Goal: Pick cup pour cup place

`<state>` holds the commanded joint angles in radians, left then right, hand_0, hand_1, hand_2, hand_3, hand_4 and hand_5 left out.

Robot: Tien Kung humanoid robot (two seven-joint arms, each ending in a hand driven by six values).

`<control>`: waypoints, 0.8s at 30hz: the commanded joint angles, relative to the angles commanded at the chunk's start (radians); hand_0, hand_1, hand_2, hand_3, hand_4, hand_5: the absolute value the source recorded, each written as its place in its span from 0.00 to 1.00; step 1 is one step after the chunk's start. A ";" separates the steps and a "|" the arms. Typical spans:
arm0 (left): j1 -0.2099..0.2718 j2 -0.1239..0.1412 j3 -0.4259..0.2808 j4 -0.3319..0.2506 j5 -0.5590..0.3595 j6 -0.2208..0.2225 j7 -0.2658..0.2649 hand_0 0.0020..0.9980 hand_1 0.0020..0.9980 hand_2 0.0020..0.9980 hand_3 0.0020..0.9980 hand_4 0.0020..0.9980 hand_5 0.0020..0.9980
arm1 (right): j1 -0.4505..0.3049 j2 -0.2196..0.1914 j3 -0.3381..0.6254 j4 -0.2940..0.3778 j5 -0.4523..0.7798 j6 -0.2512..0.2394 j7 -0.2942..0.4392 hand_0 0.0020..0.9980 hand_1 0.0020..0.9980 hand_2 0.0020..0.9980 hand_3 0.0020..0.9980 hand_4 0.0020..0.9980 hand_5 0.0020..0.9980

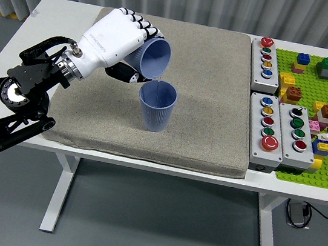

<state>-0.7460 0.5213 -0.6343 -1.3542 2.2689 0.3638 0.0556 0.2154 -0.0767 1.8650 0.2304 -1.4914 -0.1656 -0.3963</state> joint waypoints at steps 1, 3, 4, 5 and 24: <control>-0.003 0.000 0.006 0.000 0.000 0.001 0.001 0.42 0.48 0.53 0.50 0.67 0.05 | 0.001 0.000 0.000 0.000 0.000 0.000 0.000 0.70 0.67 0.61 0.61 0.00 0.30; -0.007 0.001 0.012 0.000 0.000 0.002 0.003 0.42 0.48 0.53 0.50 0.67 0.05 | 0.001 0.000 0.000 0.000 0.000 0.000 0.000 0.70 0.67 0.61 0.61 0.00 0.30; -0.010 0.002 0.018 0.000 0.000 0.003 0.007 0.42 0.48 0.53 0.50 0.67 0.05 | 0.002 0.000 -0.001 0.000 0.002 -0.001 0.000 0.70 0.67 0.61 0.61 0.00 0.30; -0.013 0.005 0.025 -0.001 0.000 0.004 0.010 0.42 0.48 0.53 0.50 0.67 0.05 | 0.002 0.000 -0.002 0.000 0.004 -0.001 0.000 0.70 0.67 0.61 0.61 0.00 0.31; -0.073 0.041 0.134 -0.010 0.000 0.005 0.063 0.43 0.48 0.53 0.50 0.66 0.04 | -0.004 0.001 -0.006 0.000 0.012 -0.002 0.002 0.70 0.67 0.61 0.61 0.00 0.31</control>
<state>-0.8185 0.5626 -0.5008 -1.3645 2.2689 0.3689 0.1190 0.2112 -0.0752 1.8591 0.2301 -1.4796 -0.1680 -0.3945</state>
